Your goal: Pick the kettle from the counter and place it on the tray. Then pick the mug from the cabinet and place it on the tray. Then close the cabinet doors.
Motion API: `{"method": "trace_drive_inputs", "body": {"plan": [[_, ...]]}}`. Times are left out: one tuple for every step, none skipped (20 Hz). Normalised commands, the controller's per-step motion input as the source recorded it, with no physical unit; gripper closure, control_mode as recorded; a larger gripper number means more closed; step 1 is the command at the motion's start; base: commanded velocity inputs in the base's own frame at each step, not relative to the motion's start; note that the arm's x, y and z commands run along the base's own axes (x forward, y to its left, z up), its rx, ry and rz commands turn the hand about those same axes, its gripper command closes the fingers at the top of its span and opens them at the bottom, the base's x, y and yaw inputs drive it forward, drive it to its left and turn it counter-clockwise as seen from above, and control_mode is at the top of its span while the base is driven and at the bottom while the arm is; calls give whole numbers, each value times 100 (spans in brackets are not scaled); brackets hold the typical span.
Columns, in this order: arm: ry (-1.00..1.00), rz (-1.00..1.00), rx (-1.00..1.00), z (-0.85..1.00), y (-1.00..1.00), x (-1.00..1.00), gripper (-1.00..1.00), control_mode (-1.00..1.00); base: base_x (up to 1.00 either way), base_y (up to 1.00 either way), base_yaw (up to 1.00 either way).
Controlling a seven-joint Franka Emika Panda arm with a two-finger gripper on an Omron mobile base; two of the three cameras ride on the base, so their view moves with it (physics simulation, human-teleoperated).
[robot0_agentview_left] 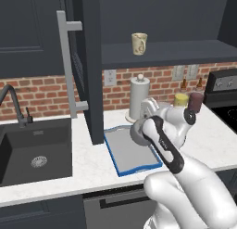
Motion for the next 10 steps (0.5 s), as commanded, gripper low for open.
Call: {"method": "trace_drive_inputs", "body": {"plan": [[16, 0, 0, -5, 28, 65, 100, -100, 0, 0, 0], [17, 0, 0, -9, 26, 64, 100, -100, 0, 0, 0], [21, 0, 0, -12, 26, 64, 100, -100, 0, 0, 0], [24, 0, 0, -14, 24, 59, 100, -100, 0, 0, 0], [28, 0, 0, -20, 23, 52, 100, -100, 0, 0, 0], [23, 2, 0, -30, 25, 41, 100, -100, 0, 0, 0], [11, 3, 0, -44, 32, 24, 100, -100, 0, 0, 0], [3, 3, 0, -50, 32, 19, 100, -100, 0, 0, 0], [0, 3, 0, -36, 23, 23, 100, -100, 0, 0, 0], [0, 3, 2, -29, 18, 29, 100, -100, 0, 0, 0]]}}
